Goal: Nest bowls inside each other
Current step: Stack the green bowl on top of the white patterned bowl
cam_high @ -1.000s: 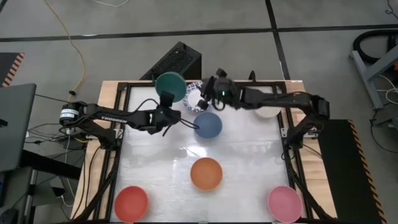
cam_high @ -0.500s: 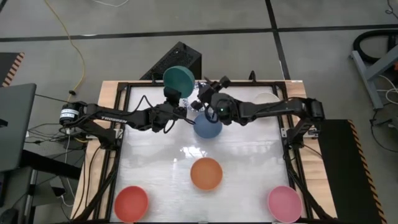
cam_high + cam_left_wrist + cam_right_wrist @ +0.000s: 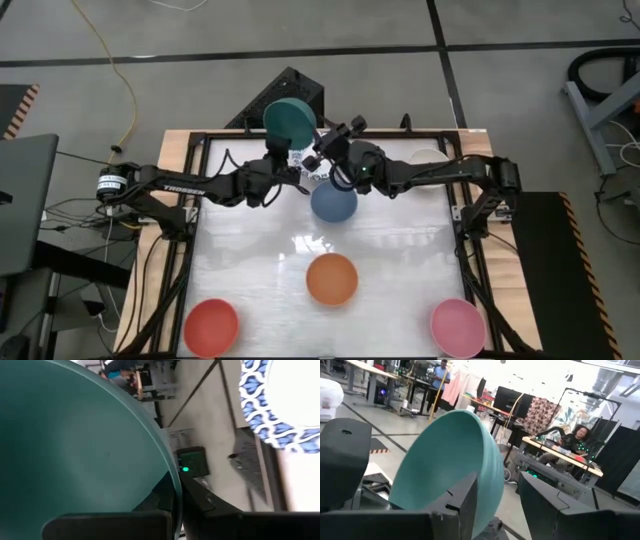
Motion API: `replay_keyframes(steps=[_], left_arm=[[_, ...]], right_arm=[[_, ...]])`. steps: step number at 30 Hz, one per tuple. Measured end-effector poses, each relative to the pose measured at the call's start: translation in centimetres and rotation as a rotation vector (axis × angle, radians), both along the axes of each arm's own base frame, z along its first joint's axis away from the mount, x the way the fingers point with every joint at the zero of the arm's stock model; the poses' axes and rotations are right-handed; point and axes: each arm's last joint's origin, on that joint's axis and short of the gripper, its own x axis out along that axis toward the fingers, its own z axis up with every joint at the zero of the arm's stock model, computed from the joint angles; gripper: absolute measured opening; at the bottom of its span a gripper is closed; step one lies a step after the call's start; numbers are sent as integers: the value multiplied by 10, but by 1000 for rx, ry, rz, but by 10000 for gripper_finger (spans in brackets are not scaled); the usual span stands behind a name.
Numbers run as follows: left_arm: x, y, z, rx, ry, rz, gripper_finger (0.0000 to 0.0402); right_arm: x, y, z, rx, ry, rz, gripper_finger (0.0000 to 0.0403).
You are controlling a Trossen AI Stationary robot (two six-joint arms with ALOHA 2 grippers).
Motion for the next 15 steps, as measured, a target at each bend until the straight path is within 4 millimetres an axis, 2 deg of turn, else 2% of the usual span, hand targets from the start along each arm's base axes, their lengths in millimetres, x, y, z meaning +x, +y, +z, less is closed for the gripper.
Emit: replay_keyframes(steps=[4,8,15], left_arm=[[1,-1,6,58,37,-23,0],[1,0,6,104,137,-27,0],[1,0,7,139,213,-30,0]], right_arm=[[-1,-2,3,-25,-3,-4,164],[-1,-1,4,-35,0,-5,164],[-1,-6,3,-31,-7,-17,164]])
